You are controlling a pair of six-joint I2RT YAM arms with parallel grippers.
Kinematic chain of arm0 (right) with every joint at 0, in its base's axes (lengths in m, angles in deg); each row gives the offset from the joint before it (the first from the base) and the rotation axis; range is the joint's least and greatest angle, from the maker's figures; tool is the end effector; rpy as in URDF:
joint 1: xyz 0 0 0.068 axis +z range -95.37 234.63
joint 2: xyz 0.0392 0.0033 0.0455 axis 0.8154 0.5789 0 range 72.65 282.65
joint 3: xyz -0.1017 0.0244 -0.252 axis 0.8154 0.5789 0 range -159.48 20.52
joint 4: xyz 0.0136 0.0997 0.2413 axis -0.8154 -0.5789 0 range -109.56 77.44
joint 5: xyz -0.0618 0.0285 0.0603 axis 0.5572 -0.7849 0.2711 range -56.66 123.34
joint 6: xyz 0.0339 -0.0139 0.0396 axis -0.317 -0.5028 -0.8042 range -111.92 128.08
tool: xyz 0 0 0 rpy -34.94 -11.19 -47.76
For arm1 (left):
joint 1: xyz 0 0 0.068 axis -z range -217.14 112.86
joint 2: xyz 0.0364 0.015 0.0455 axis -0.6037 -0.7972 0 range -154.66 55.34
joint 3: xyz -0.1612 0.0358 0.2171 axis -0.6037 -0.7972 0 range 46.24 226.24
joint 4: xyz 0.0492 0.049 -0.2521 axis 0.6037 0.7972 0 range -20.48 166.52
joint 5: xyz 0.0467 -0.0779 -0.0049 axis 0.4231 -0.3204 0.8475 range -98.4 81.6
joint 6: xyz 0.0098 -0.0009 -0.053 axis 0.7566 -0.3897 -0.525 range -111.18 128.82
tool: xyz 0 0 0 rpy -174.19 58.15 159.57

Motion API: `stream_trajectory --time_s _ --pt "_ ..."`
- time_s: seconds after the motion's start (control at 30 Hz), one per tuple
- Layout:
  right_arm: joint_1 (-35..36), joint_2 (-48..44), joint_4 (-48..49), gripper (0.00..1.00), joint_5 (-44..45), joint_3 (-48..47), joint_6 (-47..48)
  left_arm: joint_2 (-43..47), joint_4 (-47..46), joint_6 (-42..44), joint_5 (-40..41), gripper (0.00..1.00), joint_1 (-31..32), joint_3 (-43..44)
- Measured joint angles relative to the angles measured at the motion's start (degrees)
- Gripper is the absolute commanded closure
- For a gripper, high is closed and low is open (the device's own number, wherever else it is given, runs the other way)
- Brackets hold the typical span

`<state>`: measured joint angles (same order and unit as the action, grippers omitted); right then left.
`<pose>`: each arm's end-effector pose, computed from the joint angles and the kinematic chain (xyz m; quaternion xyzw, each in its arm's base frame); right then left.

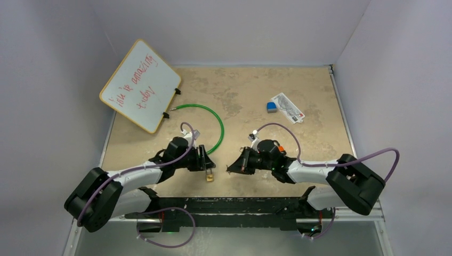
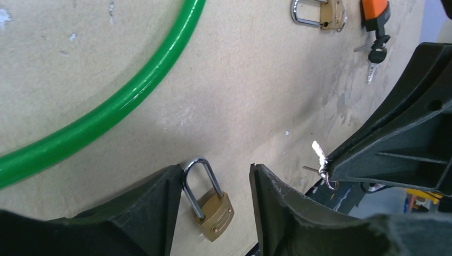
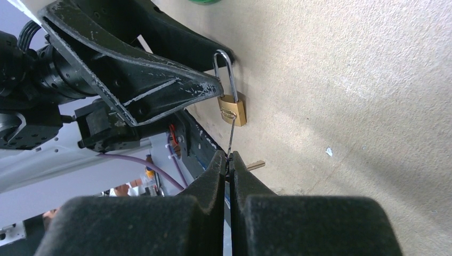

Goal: Lock with the key
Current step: Place the lock at the center of the board, then place the key at the center of the board.

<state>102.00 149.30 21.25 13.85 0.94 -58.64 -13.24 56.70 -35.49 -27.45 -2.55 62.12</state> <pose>0.1547 0.1857 0.1548 0.0465 0.8270 0.5318 0.1763 0.1601 -0.1245 0.1317 -0.0059 0.8960 -0.3813 0.2274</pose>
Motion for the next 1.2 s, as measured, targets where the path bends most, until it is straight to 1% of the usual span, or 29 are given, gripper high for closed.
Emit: stream_trajectory --time_s 0.23,0.4,0.6,0.77,0.87,0.9,1.0,1.07,1.13,1.2 --pt "2.6 2.2 1.4 1.0 0.5 0.0 -1.2 5.0 8.7 1.1 3.0 0.38 0.0 1.6" --pt "5.8 5.9 2.8 1.0 1.0 -0.6 -2.3 8.0 13.0 2.1 4.5 0.37 0.0 3.2" --pt "7.8 12.3 6.6 1.0 0.9 -3.4 -3.8 9.2 15.3 2.1 4.5 0.36 0.0 3.3" --pt "7.8 17.2 7.5 1.0 0.8 -5.5 -4.8 9.3 13.4 1.9 3.7 0.36 0.0 1.9" --pt "7.7 18.4 7.5 0.93 0.8 -5.9 -5.0 8.7 11.0 1.4 2.5 0.37 0.0 0.2" --pt "7.7 18.8 7.5 0.88 0.7 -6.0 -5.0 8.1 10.0 1.2 2.0 0.39 0.0 -0.3" --pt "7.7 19.1 6.9 0.81 0.8 -6.4 -4.9 6.8 7.1 0.5 1.0 0.4 0.0 -0.8" --pt "7.7 19.0 6.5 0.74 0.9 -6.6 -4.8 6.1 6.1 0.4 0.6 0.4 0.0 -0.8" --pt "7.6 18.9 5.9 0.72 1.0 -6.6 -4.6 5.5 5.2 0.4 0.2 0.4 0.0 -0.8" --pt "7.4 18.6 5.0 0.67 1.2 -6.7 -4.2 5.4 4.9 0.4 0.1 0.41 0.0 -0.9"
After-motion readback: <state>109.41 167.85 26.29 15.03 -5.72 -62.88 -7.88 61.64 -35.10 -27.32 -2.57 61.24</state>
